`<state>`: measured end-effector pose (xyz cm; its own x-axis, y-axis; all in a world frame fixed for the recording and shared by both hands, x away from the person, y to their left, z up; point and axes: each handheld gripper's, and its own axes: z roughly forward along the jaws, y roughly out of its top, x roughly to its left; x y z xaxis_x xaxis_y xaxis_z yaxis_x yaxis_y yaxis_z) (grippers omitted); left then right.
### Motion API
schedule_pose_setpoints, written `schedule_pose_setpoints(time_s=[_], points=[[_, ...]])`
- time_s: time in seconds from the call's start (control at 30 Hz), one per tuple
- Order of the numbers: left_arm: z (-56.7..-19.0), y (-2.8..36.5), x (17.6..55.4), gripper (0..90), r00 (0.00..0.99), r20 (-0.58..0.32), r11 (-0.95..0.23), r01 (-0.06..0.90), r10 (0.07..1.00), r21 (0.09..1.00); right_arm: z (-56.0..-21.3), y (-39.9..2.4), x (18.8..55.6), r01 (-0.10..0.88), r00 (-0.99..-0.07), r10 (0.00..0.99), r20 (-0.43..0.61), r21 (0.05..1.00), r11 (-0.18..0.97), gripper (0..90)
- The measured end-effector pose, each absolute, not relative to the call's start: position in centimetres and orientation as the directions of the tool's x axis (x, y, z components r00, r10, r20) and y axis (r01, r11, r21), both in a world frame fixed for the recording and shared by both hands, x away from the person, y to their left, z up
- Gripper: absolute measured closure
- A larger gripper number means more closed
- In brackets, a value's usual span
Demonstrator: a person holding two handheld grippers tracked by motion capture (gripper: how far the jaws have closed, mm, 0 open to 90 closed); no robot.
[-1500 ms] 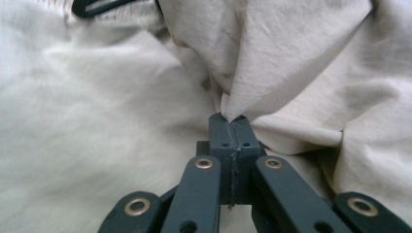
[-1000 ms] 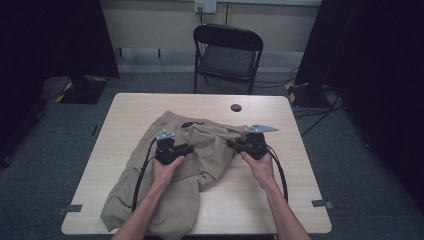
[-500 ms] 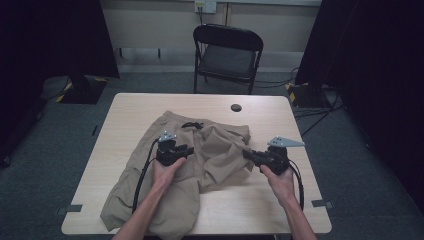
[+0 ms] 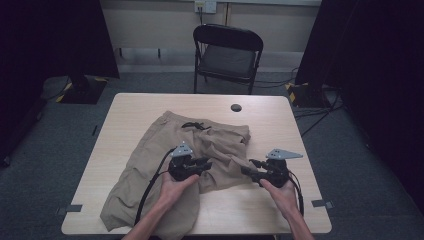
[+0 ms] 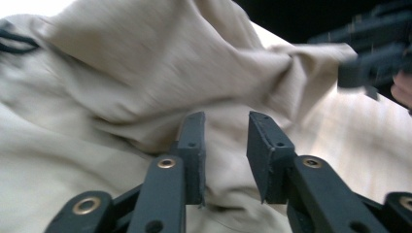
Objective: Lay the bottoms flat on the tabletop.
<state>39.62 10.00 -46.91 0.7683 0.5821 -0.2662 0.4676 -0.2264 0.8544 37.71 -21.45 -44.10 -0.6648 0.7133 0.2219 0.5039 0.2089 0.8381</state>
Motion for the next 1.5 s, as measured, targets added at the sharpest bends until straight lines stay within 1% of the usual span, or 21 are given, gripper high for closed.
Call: schedule_pose_setpoints(time_s=[0.13, 0.2, 0.33, 0.37, 0.4, 0.43, 0.47, 0.53, 0.57, 0.67, 0.8, 0.83, 0.87, 0.9, 0.93, 1.0, 1.03, 1.1, 1.17, 1.33, 1.5], points=[[-47.7, 9.6, 39.0, 62.0, 0.765, -0.221, -0.273, 0.46, 0.604, 0.845, -43.0, -21.9, 38.2, 0.479, -0.667, 0.711, 0.221, 0.859, 0.182, 44.5], [-48.4, 9.8, 39.4, 60.9, 0.749, -0.239, -0.267, 0.485, 0.618, 0.833, -42.5, -22.0, 38.9, 0.465, -0.66, 0.719, 0.218, 0.87, 0.164, 44.8], [-49.8, 10.3, 40.1, 58.8, 0.717, -0.242, -0.266, 0.518, 0.654, 0.813, -41.5, -21.4, 40.7, 0.446, -0.663, 0.717, 0.214, 0.882, 0.15, 44.4], [-49.9, 10.5, 40.5, 58.7, 0.705, -0.266, -0.259, 0.543, 0.657, 0.799, -41.3, -21.2, 41.0, 0.444, -0.663, 0.72, 0.208, 0.883, 0.153, 44.3], [-49.9, 10.5, 40.6, 58.1, 0.694, -0.26, -0.248, 0.541, 0.672, 0.803, -41.3, -20.9, 41.8, 0.452, -0.661, 0.719, 0.216, 0.879, 0.152, 43.8], [-49.9, 10.6, 40.8, 57.4, 0.694, -0.245, -0.261, 0.538, 0.677, 0.802, -41.3, -20.6, 42.5, 0.461, -0.659, 0.72, 0.217, 0.873, 0.158, 43.7], [-50.0, 10.5, 41.0, 57.5, 0.685, -0.254, -0.259, 0.553, 0.683, 0.792, -41.5, -20.3, 43.1, 0.462, -0.658, 0.724, 0.207, 0.87, 0.172, 43.0], [-50.0, 10.4, 41.3, 57.2, 0.68, -0.262, -0.262, 0.565, 0.684, 0.782, -42.1, -19.6, 44.3, 0.48, -0.66, 0.721, 0.211, 0.856, 0.189, 37.4], [-50.0, 10.4, 41.4, 57.2, 0.689, -0.249, -0.272, 0.552, 0.68, 0.788, -42.4, -19.3, 44.9, 0.486, -0.661, 0.721, 0.209, 0.851, 0.199, 36.0], [-50.0, 10.1, 41.7, 55.3, 0.683, -0.252, -0.271, 0.561, 0.685, 0.782, -43.5, -18.0, 46.2, 0.516, -0.668, 0.709, 0.228, 0.828, 0.22, 31.5], [-50.0, 10.0, 42.2, 53.6, 0.671, -0.249, -0.26, 0.561, 0.698, 0.786, -44.4, -16.3, 46.7, 0.529, -0.685, 0.694, 0.221, 0.806, 0.266, 31.6], [-50.0, 9.9, 42.4, 53.6, 0.671, -0.25, -0.258, 0.561, 0.698, 0.786, -44.6, -16.0, 46.8, 0.531, -0.691, 0.689, 0.217, 0.8, 0.281, 35.0], [-49.9, 9.9, 42.4, 53.7, 0.672, -0.245, -0.26, 0.558, 0.699, 0.788, -44.8, -15.7, 46.8, 0.533, -0.694, 0.687, 0.214, 0.794, 0.291, 42.9], [-50.0, 9.8, 42.4, 53.8, 0.671, -0.246, -0.255, 0.555, 0.7, 0.792, -45.0, -15.4, 46.8, 0.535, -0.7, 0.681, 0.214, 0.789, 0.303, 48.8], [-50.0, 9.8, 42.4, 53.8, 0.67, -0.246, -0.254, 0.556, 0.701, 0.792, -45.1, -15.3, 46.7, 0.534, -0.71, 0.672, 0.212, 0.784, 0.317, 57.1], [-50.0, 9.9, 42.4, 53.7, 0.673, -0.251, -0.249, 0.553, 0.696, 0.795, -45.1, -15.1, 46.4, 0.52, -0.716, 0.672, 0.186, 0.785, 0.337, 71.5], [-50.0, 9.9, 42.3, 53.7, 0.673, -0.248, -0.252, 0.553, 0.697, 0.794, -45.0, -15.1, 46.2, 0.518, -0.718, 0.668, 0.192, 0.789, 0.33, 78.3], [-50.0, 10.0, 42.2, 53.6, 0.678, -0.251, -0.254, 0.553, 0.691, 0.793, -44.4, -15.6, 45.8, 0.504, -0.717, 0.667, 0.204, 0.813, 0.293, 88.4], [-50.0, 10.1, 42.1, 53.4, 0.679, -0.25, -0.256, 0.553, 0.69, 0.793, -43.5, -16.4, 45.2, 0.486, -0.718, 0.662, 0.215, 0.836, 0.255, 90.0], [-50.0, 10.2, 42.0, 53.1, 0.68, -0.24, -0.264, 0.549, 0.692, 0.793, -41.8, -18.7, 43.3, 0.44, -0.708, 0.682, 0.181, 0.869, 0.227, 90.0], [-49.9, 10.4, 41.9, 52.0, 0.679, -0.241, -0.264, 0.551, 0.694, 0.792, -41.3, -22.2, 41.8, 0.433, -0.66, 0.729, 0.184, 0.886, 0.168, 90.0]])
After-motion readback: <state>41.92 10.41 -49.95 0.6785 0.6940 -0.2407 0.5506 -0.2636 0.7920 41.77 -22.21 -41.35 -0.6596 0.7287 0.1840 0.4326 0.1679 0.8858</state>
